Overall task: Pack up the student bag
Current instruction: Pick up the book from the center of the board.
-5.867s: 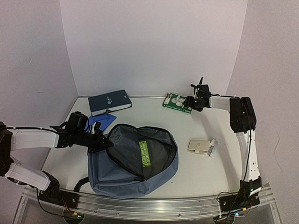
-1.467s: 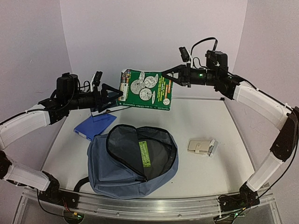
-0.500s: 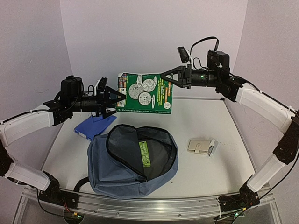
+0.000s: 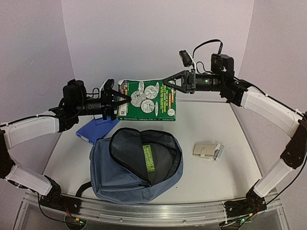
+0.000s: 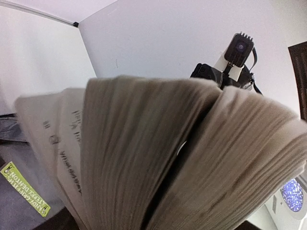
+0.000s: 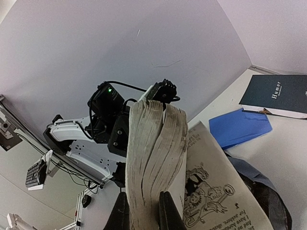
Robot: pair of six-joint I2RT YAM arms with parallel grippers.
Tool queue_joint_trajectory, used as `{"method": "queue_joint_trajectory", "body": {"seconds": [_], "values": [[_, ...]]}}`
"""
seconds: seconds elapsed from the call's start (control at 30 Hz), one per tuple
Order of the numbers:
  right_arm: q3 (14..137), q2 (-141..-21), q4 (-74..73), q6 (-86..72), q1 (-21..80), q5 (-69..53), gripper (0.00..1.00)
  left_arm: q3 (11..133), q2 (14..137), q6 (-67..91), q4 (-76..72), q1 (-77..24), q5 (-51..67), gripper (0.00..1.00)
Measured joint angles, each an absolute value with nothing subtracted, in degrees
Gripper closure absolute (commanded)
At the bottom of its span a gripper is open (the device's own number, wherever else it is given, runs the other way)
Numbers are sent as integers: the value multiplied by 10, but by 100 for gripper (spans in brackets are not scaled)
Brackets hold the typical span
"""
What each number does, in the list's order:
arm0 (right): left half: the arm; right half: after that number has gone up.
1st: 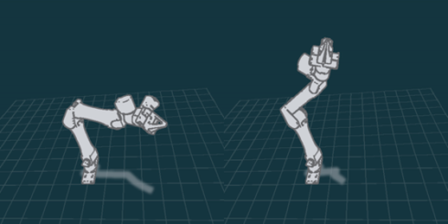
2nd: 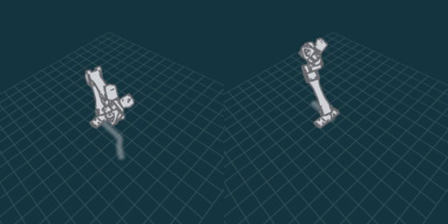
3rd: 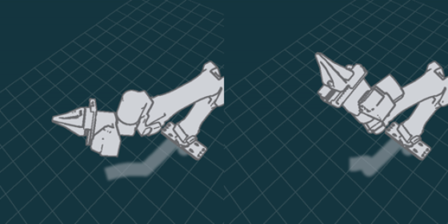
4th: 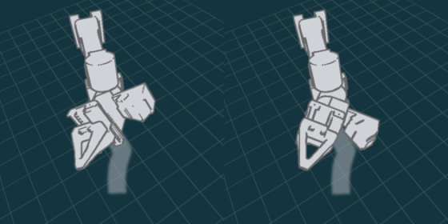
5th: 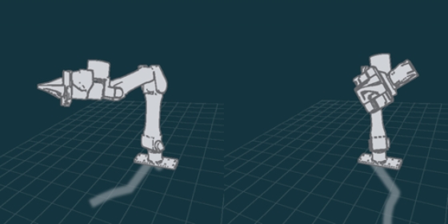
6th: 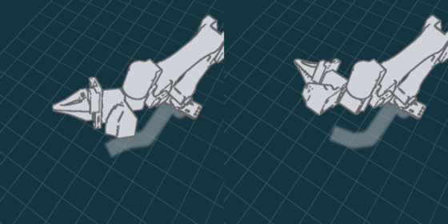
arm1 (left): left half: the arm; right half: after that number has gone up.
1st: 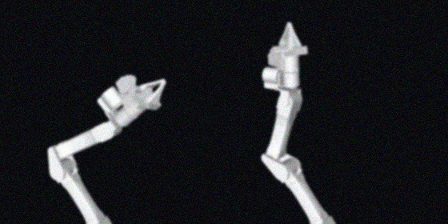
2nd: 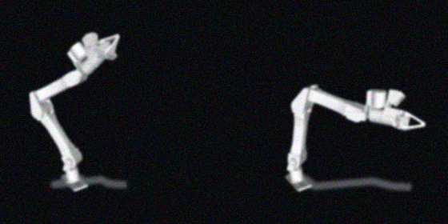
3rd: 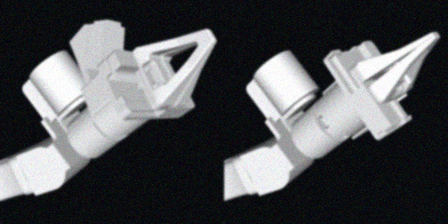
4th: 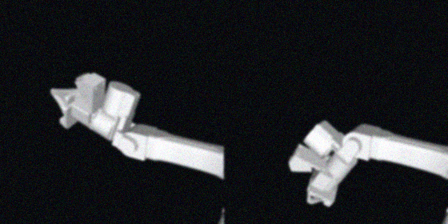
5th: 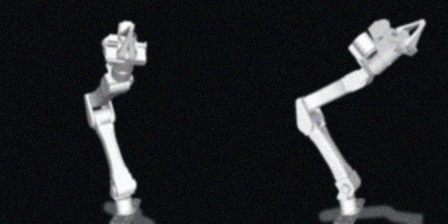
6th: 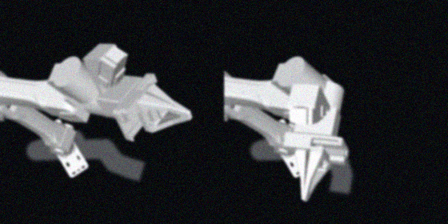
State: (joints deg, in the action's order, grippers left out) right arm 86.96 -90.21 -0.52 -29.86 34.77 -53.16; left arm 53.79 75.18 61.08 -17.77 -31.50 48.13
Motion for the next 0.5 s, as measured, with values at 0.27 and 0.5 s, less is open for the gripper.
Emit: {"method": "queue_joint_trajectory", "body": {"seconds": [0.27, 0.5], "values": [[837, -902, 4, -295, 347, -500, 65, 517, 745, 617, -218, -316, 478, 100], [782, -887, 13, -304, 349, -413, 10, 474, 715, 604, -220, -318, 448, 100]]}}
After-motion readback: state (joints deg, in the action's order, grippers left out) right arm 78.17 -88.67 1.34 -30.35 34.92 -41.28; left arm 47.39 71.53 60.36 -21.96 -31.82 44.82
